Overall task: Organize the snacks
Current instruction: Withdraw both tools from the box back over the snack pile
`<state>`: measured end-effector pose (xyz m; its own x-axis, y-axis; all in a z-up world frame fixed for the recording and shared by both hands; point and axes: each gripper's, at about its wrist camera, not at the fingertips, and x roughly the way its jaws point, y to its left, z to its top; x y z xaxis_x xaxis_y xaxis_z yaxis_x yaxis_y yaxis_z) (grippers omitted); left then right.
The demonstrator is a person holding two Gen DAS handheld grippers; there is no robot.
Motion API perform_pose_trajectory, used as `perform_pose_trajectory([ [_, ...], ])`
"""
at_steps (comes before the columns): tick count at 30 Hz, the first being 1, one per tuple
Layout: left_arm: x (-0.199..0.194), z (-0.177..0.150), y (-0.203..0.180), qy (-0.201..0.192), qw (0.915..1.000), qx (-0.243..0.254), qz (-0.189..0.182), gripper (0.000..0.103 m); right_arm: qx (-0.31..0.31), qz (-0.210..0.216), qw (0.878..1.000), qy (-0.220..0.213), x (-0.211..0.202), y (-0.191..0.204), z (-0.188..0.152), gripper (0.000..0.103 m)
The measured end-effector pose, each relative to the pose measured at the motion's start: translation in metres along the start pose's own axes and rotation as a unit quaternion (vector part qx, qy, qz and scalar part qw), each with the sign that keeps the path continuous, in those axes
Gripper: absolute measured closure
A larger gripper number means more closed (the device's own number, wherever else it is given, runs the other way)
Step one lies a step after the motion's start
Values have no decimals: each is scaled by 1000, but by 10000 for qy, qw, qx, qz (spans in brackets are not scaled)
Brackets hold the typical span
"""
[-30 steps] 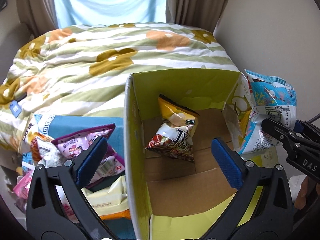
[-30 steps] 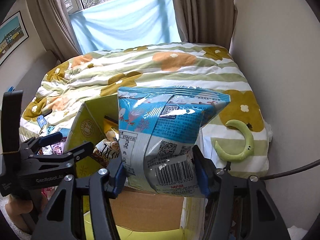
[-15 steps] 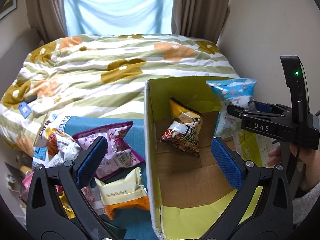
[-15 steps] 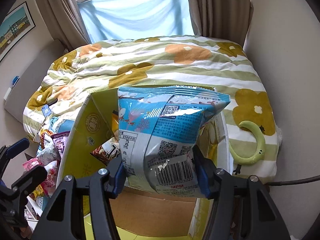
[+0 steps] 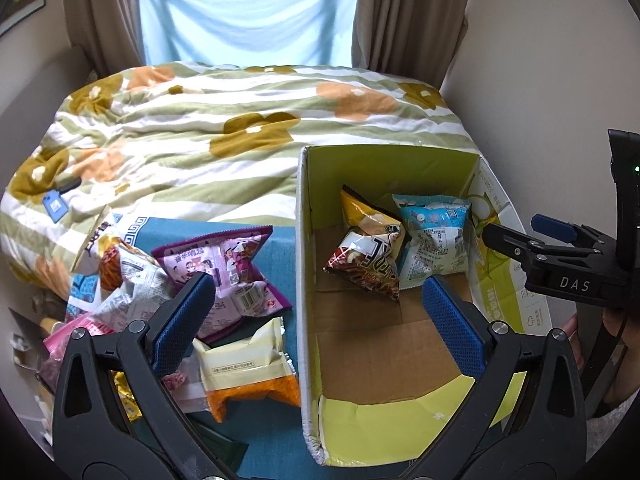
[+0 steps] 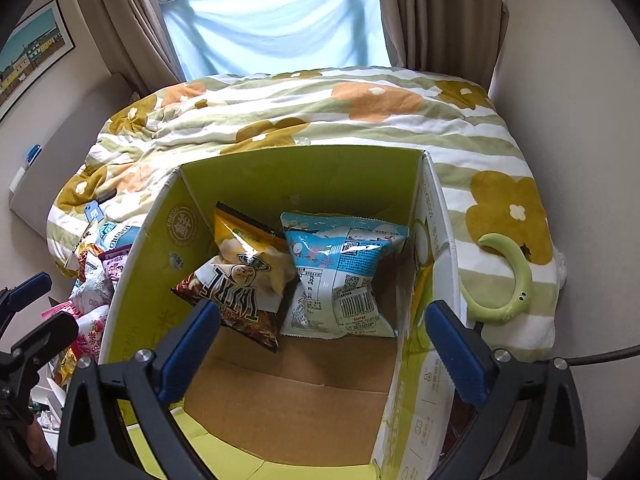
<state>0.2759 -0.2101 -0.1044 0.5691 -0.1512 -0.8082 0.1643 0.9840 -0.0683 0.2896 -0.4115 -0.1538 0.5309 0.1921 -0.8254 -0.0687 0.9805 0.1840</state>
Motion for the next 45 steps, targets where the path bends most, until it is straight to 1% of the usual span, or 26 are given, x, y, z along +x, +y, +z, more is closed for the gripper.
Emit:
perform_pose_trajectory([
  [4,-14,-1,-2,-85,9997,97,184,1,27,56,9996,-263,-18,2,5,1],
  [7,-28,-3,-1,-167,9996,87,223,1,5,98,9993,-363,-30,6,6,1],
  [12,-56,-13,14,-326,9989,93,314,1,-126,134,9979,-620,-53,19,3,1],
  [17,-86,-30,49,-487,9982,-23,359,1,-71,286,9963,-801,-77,36,-8,1],
  [21,-105,-44,85,-573,9977,-77,362,1,-140,334,9953,-893,-92,64,-19,1],
  [25,-118,-57,129,-473,9982,-131,343,1,-92,346,9944,-994,-101,98,-34,1],
  [29,-127,-71,174,-402,9986,-161,313,1,33,390,9942,-1006,-104,136,-49,1],
  [34,-128,-83,226,-232,9993,-197,214,1,72,275,9949,-966,-101,186,-64,1],
  [38,-116,-88,259,-65,9998,-127,101,1,112,224,9957,-895,-93,222,-74,1],
  [43,-84,-93,291,253,9996,36,-137,1,276,152,9970,-711,-71,258,-90,1],
  [45,-65,-94,298,451,9986,125,-249,1,319,116,9972,-659,-61,271,-95,1],
])
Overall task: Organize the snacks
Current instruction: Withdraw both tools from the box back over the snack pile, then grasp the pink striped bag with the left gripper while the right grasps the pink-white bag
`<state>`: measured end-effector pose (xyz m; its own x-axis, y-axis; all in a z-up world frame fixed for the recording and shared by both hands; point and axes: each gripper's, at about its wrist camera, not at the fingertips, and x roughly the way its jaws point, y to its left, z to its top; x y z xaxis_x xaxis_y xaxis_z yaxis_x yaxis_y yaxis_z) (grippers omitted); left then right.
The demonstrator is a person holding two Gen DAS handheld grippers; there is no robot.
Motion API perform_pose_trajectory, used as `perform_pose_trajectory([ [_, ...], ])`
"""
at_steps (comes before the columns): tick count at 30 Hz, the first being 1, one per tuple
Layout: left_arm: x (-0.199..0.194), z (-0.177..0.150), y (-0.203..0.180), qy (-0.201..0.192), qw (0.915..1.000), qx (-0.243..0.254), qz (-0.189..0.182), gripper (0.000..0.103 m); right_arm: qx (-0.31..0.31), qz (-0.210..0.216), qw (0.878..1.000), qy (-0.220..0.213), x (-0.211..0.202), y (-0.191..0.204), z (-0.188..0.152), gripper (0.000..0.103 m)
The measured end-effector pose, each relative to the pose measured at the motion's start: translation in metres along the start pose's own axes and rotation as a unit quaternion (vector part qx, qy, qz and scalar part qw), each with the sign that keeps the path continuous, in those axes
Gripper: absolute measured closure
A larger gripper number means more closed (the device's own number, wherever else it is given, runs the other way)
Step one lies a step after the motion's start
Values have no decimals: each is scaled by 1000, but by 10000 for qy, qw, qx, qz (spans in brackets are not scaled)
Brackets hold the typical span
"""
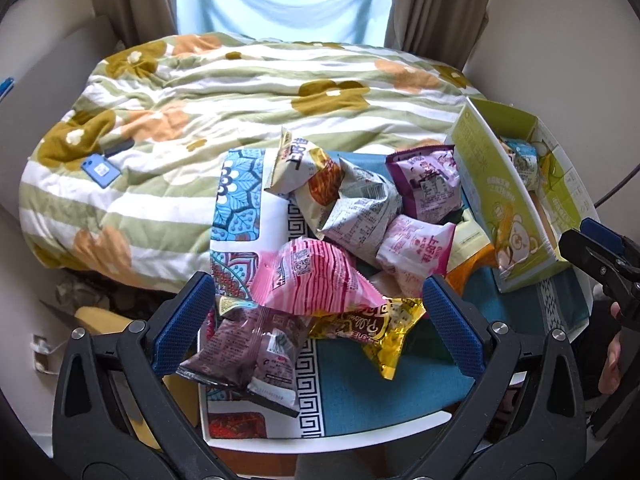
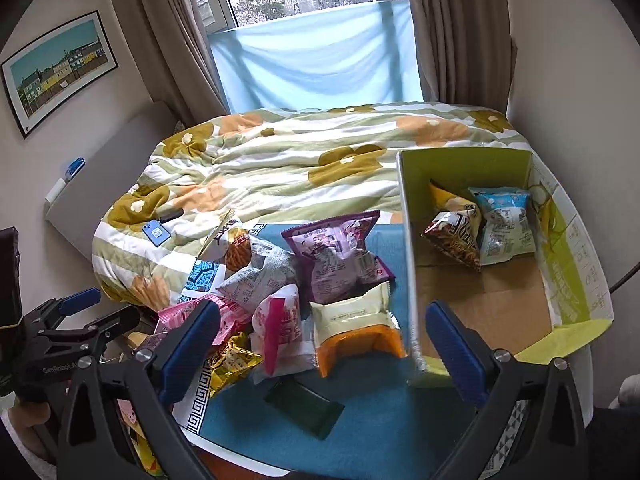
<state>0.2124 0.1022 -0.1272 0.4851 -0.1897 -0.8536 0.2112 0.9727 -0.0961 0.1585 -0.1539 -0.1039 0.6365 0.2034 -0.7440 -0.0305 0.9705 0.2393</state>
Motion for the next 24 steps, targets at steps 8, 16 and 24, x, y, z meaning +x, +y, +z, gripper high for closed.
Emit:
perform_pose_trajectory([
  [8,84,4,19,804,9962,-117,-306,1,-220,-185,9990,329,52,37,-19,1],
  [16,130,1,18,1221,9913,-328,-365,1,-437,-191,9969,630,101,47,-33,1],
  [24,154,-9,22,1550,9851,-571,-478,1,-567,-167,9956,725,122,44,-33,1],
])
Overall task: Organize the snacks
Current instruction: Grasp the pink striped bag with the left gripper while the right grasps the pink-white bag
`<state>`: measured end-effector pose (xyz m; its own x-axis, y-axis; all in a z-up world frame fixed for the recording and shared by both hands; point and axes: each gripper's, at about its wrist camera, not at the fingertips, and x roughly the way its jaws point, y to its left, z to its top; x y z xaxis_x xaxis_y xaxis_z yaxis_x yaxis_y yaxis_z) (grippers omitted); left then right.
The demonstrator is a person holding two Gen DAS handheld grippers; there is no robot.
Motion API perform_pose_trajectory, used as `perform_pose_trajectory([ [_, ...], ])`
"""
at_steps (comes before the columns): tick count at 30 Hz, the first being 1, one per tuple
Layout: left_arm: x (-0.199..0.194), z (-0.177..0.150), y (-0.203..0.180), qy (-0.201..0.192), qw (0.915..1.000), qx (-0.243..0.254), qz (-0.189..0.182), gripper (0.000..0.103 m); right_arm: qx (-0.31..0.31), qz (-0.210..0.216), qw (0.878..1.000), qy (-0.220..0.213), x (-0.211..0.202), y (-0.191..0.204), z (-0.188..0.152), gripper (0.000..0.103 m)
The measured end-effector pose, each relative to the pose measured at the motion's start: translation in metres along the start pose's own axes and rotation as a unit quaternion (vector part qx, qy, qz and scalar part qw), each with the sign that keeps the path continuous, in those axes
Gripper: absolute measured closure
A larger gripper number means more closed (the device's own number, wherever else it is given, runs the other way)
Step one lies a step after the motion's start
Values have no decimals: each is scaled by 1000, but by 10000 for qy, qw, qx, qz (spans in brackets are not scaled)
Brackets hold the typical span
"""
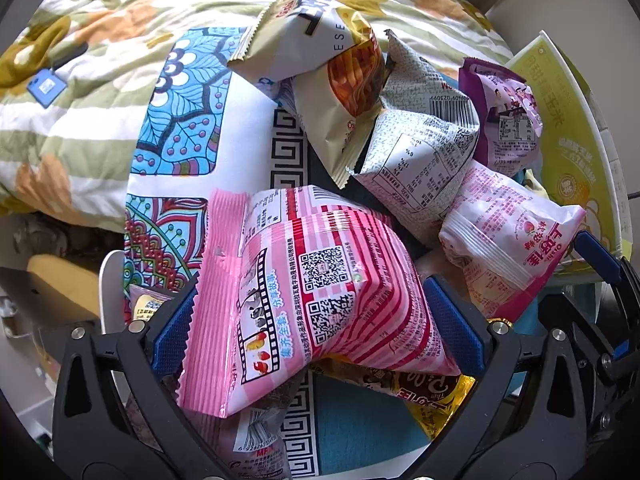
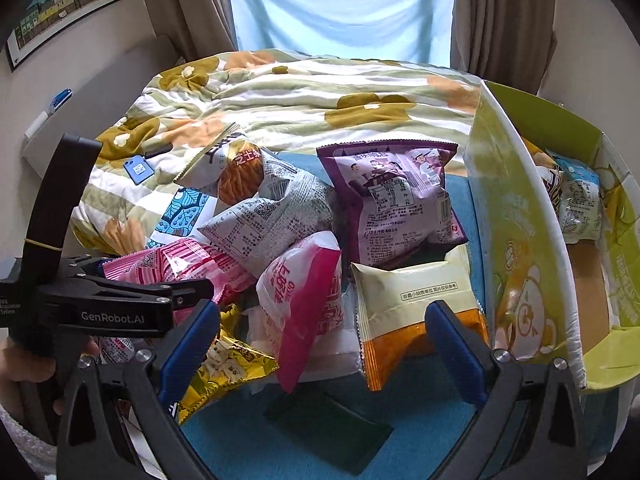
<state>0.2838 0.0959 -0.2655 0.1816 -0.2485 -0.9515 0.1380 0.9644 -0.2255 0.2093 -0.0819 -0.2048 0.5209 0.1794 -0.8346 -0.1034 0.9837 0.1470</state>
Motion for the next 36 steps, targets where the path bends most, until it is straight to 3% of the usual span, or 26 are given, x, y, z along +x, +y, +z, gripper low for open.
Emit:
perform_pose_trajectory([
  [2,3,-2,2,41,10000,-1,82,5,-6,43,10000,30,5,-1,1,1],
  [6,7,-5,9,124,9996,-137,-217,32,-89,88,9999,113,13,1,3,2],
  [14,2,-7,4,22,9999,93,-36,37,-173,149,9994,243,30,5,7,6],
  [29,-17,-10,4,-205,9997,141,16,46,-289,252,9984,427,60,9,8,36],
  [31,-19,-11,3,-238,9996,152,3,47,-281,274,9983,440,60,9,7,44],
  [36,-27,-12,2,-322,9993,201,-11,47,-302,256,9985,385,53,11,4,55],
])
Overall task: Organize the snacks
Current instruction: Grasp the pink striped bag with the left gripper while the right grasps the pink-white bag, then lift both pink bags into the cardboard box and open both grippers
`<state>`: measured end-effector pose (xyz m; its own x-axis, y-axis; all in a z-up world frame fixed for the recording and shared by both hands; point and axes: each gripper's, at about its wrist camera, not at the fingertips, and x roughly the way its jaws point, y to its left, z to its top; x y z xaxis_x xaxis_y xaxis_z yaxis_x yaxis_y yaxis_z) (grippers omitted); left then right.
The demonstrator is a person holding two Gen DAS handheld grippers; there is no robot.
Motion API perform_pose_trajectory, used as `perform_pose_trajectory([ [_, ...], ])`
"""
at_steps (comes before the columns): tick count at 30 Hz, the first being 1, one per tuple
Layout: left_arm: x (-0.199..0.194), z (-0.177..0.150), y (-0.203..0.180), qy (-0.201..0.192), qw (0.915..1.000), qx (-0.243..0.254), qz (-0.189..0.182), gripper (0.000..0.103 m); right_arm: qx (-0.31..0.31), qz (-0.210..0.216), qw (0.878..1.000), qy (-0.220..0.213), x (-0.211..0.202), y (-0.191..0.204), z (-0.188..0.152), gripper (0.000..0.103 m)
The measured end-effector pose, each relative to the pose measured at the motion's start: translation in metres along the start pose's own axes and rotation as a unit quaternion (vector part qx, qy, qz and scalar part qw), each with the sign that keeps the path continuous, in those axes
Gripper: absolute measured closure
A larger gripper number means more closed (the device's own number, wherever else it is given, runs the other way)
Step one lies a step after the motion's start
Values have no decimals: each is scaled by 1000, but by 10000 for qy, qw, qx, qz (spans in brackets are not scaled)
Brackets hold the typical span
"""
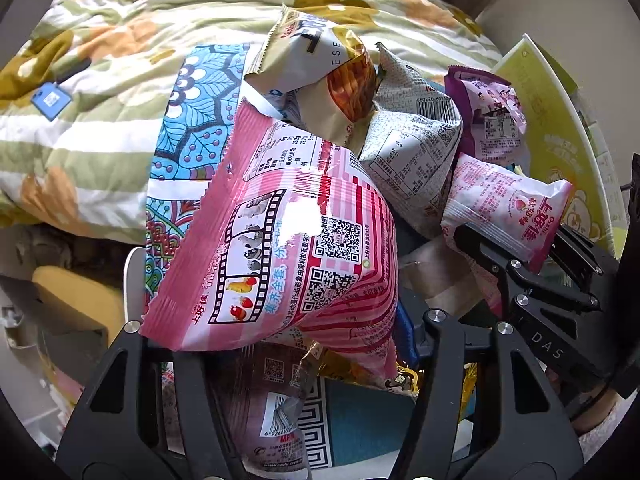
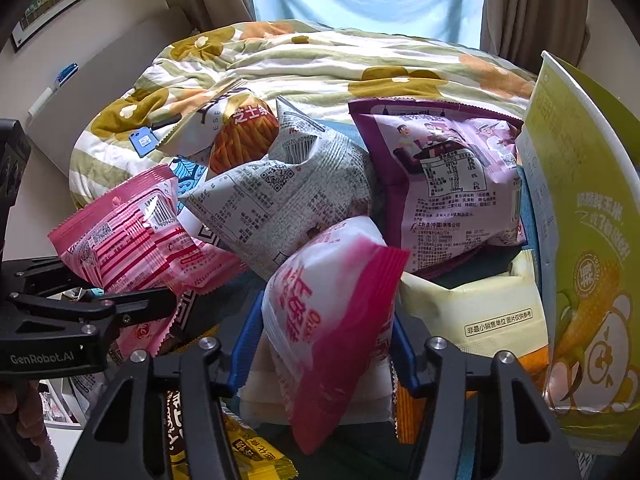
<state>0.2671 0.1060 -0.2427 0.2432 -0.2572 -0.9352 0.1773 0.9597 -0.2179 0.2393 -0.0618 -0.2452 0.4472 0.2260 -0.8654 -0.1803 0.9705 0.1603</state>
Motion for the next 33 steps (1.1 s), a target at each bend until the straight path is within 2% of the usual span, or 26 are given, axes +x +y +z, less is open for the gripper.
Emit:
perform_pose_trajectory([
  [3,-7,-2,0,-47,10000,16,-8,47,17,-9,10000,-61,-7,0,-2,59],
  [9,-26,-7,-3,-197,9998,65,-39,47,206,2,9997,-157,-22,-1,-5,60],
  [18,-81,-8,-22,-676,9974,239,-91,47,341,31,9975,-612,-75,2,-3,60],
  [26,-132,5,-77,-1165,9907,685,-169,47,546,-5,9918,-1157,-142,-15,1,60],
  [33,-146,17,-153,-1467,9845,933,-244,47,699,-172,9840,-1627,-198,-61,0,60],
])
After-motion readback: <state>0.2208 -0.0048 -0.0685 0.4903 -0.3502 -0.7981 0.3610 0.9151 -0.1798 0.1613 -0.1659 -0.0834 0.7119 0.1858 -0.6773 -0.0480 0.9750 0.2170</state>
